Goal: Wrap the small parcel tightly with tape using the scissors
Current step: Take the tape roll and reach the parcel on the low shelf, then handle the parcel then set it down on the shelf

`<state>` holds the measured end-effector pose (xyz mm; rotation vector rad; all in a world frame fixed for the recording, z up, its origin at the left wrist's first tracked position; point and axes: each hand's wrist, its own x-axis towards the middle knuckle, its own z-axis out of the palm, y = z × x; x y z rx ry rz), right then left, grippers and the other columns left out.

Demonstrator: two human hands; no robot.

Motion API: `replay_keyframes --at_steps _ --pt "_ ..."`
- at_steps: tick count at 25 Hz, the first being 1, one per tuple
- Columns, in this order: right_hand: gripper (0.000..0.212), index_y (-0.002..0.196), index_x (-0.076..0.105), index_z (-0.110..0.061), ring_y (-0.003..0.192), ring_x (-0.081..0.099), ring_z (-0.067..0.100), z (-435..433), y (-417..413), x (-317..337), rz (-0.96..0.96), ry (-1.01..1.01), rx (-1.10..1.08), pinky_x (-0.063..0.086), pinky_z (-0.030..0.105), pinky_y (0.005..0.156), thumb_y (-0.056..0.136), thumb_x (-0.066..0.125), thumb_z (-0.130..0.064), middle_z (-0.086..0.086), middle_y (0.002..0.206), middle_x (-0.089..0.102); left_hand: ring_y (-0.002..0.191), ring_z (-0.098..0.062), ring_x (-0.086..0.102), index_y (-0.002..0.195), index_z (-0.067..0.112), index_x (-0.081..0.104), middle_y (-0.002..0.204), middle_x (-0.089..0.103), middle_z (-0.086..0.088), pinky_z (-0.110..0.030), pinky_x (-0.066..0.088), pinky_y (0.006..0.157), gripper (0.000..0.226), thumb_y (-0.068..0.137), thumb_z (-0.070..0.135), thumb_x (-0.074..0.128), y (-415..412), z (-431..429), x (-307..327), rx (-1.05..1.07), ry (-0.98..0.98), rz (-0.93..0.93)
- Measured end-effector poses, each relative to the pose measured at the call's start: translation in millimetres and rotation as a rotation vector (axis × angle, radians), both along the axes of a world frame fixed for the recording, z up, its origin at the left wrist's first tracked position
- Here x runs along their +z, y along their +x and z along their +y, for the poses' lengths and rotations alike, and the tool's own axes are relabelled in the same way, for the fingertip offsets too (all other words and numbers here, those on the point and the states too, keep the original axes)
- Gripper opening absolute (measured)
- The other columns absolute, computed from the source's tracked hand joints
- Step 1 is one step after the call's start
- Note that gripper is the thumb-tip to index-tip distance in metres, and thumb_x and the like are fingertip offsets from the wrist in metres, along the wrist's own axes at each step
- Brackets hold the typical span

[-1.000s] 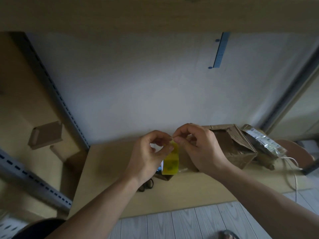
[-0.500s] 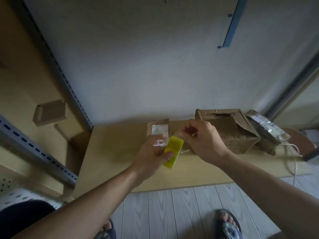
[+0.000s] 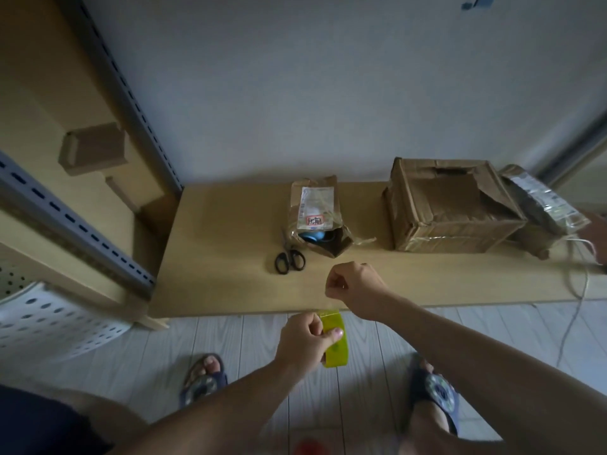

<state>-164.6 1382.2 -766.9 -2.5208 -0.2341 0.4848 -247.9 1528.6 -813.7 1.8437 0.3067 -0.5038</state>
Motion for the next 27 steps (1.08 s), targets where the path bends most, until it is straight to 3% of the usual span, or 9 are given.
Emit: replay_keyframes --at_steps 2,6,10,13,17,21,25,27 --pt "0.008 0.079 0.069 -0.025 0.075 0.062 0.014 1.0 3.9 -17.0 0.034 -0.015 0.010 0.052 0.030 0.070 0.083 0.074 -0.021 -0.008 0.075 0.067 0.063 -0.018 0.055 0.061 0.022 0.039 0.056 0.045 0.009 -0.052 0.058 0.070 0.043 0.072 0.035 0.078 -0.8 -2.4 -17.1 0.029 0.016 0.029" --pt "0.010 0.081 0.067 -0.023 0.077 0.062 0.020 1.9 10.5 -44.4 0.044 -0.071 0.025 0.050 0.032 0.069 0.084 0.076 -0.025 -0.001 0.080 0.067 0.071 -0.024 0.065 0.062 0.021 0.040 0.061 0.050 0.006 -0.052 0.059 0.072 0.043 0.076 0.032 0.080 3.7 -9.2 -40.1 0.068 0.036 0.061" --pt "0.008 0.086 0.071 -0.017 0.073 0.056 0.017 0.6 13.1 -54.4 -0.036 -0.064 0.061 0.039 0.026 0.063 0.084 0.075 -0.023 -0.004 0.079 0.061 0.062 -0.015 0.054 0.064 0.020 0.039 0.061 0.048 0.006 -0.030 0.047 0.061 0.044 0.080 0.029 0.080 12.8 -11.8 -50.0 0.010 0.122 0.043" --pt "0.009 0.086 0.072 -0.016 0.075 0.055 0.017 -0.4 11.3 -58.3 -0.097 -0.067 0.099 0.036 0.024 0.063 0.082 0.077 -0.022 -0.006 0.081 0.058 0.057 -0.010 0.045 0.063 0.020 0.038 0.057 0.044 0.008 -0.026 0.038 0.059 0.046 0.080 0.029 0.080 15.8 -9.3 -53.6 -0.037 0.146 0.022" --pt "0.046 0.091 0.058 -0.016 0.076 0.049 0.017 -11.0 14.2 -59.6 -0.111 -0.144 -0.032 0.037 0.029 0.063 0.071 0.082 -0.050 -0.006 0.085 0.051 0.060 -0.013 0.047 0.066 0.020 0.039 0.060 0.045 0.005 -0.029 0.042 0.065 0.043 0.081 0.032 0.077 18.3 -3.0 -53.1 -0.099 0.147 0.043" --pt "0.058 0.088 0.064 -0.012 0.080 0.049 0.019 -15.5 15.2 -53.1 -0.044 -0.343 -0.018 0.039 0.028 0.067 0.075 0.070 -0.068 0.000 0.088 0.051 0.065 -0.011 0.052 0.072 0.018 0.046 0.066 0.053 0.003 -0.026 0.041 0.065 0.033 0.091 0.039 0.064 30.6 4.9 -40.6 -0.221 0.198 0.093" --pt "0.041 0.087 0.065 -0.017 0.076 0.058 0.024 -23.3 16.3 -52.3 -0.016 -0.275 -0.109 0.043 0.029 0.064 0.084 0.067 -0.058 0.006 0.092 0.065 0.060 -0.019 0.058 0.069 0.010 0.056 0.067 0.063 -0.004 -0.030 0.046 0.063 0.044 0.096 0.044 0.048 54.6 14.3 -21.6 -0.379 0.435 0.007" --pt "0.022 0.089 0.063 -0.018 0.077 0.063 0.027 -30.3 21.2 -44.0 -0.035 -0.291 -0.112 0.048 0.031 0.063 0.092 0.062 -0.040 0.008 0.094 0.070 0.062 -0.027 0.065 0.078 0.008 0.057 0.075 0.069 -0.010 -0.034 0.054 0.060 0.044 0.094 0.047 0.047 73.1 19.6 -10.2 -0.289 0.384 0.040"
